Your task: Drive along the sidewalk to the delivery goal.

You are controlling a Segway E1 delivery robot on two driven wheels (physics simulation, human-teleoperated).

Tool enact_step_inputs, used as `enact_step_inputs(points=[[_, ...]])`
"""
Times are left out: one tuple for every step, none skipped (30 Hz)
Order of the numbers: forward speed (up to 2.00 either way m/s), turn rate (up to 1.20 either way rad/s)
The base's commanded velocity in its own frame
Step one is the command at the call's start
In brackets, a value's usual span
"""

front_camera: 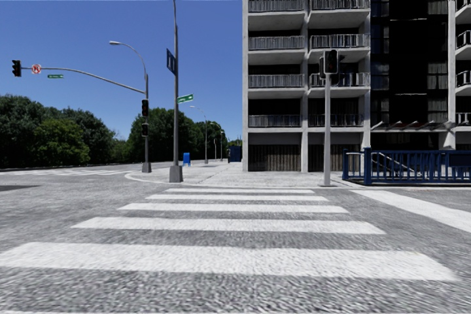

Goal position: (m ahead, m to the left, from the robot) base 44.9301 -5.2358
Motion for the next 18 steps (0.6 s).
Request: enact_step_inputs(points=[[2.0,0.0],[2.0,0.0],[2.0,0.0],[2.0,0.0],[2.0,0.0],[2.0,0.0],[2.0,0.0],[2.0,0.0],[2.0,0.0],[2.0,0.0],[2.0,0.0],[2.0,0.0],[2.0,0.0],[2.0,0.0],[2.0,0.0],[2.0,0.0],[2.0,0.0],[2.0,0.0]])
